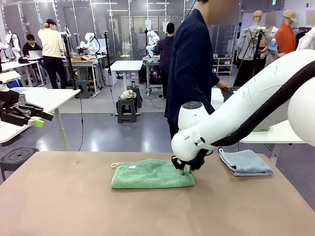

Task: Fold the towels and place them in the basket.
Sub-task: When a person lays out a Towel with hook on the table, fold it in half twice.

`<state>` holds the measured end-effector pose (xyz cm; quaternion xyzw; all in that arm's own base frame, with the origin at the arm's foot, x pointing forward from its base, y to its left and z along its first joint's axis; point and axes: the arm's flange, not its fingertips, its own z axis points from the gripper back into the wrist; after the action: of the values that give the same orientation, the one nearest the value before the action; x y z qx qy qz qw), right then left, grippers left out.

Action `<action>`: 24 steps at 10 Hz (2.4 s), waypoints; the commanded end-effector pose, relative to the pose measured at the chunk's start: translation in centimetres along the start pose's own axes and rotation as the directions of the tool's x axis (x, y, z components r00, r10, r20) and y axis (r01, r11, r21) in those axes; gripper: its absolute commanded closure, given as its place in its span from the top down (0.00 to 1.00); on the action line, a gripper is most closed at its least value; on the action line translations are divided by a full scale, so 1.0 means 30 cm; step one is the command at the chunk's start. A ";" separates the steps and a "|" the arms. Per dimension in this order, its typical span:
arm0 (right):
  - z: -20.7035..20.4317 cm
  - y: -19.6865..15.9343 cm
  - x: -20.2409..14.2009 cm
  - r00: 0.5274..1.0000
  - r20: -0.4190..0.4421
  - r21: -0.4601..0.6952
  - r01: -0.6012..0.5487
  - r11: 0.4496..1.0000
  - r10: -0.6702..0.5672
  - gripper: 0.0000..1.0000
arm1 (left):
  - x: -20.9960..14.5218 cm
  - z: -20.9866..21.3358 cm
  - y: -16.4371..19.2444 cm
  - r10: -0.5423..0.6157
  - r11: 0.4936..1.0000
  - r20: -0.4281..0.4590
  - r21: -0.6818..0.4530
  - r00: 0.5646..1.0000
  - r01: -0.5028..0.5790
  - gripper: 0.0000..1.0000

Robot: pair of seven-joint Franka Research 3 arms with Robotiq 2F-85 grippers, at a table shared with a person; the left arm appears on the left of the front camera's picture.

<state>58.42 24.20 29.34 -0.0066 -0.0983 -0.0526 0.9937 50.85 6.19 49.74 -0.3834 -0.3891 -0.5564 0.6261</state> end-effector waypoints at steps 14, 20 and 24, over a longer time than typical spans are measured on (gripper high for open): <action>0.023 0.010 -0.055 0.999 -0.054 0.033 -0.003 0.999 0.005 0.21 | 0.002 0.000 -0.003 -0.001 1.000 0.004 -0.003 1.000 0.001 0.79; 0.044 -0.011 -0.043 0.999 0.029 0.028 -0.030 0.999 0.029 0.32 | 0.002 0.000 -0.003 -0.001 1.000 0.004 -0.003 1.000 0.001 0.79; -0.002 -0.025 -0.023 0.999 0.000 0.048 -0.038 0.998 0.038 0.32 | 0.002 0.000 -0.003 -0.001 1.000 0.004 -0.003 1.000 0.001 0.79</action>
<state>57.63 23.84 29.57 0.0041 -0.0957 -0.0401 0.9946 50.85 6.18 49.74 -0.3835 -0.3890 -0.5564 0.6261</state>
